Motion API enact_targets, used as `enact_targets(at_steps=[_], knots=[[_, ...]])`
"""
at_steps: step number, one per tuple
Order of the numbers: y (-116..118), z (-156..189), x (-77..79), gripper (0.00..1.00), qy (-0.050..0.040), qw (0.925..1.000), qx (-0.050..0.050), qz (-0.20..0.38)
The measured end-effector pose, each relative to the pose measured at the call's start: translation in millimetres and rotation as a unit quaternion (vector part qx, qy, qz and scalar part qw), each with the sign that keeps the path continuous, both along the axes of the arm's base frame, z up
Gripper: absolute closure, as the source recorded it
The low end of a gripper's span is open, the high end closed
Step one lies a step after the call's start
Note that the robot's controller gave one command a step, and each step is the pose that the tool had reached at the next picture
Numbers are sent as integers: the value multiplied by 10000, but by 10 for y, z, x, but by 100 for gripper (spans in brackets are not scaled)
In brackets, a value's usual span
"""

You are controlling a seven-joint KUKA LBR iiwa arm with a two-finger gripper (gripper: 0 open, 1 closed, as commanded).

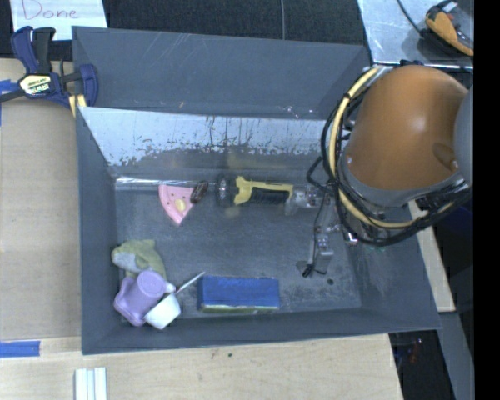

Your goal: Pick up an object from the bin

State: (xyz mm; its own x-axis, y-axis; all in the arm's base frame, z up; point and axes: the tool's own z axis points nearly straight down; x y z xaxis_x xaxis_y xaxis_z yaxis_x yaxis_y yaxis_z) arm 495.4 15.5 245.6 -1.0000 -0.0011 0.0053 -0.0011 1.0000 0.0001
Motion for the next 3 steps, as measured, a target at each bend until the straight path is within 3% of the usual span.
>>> enact_targets(at_steps=[1, 2, 3], knots=[[-1, 40, 15, 0, -44, 10000, 1, -4], [634, -1140, 116, 0, -62, 9958, 1, 918], [846, -972, 17, 0, -90, 9997, 0, 240]])
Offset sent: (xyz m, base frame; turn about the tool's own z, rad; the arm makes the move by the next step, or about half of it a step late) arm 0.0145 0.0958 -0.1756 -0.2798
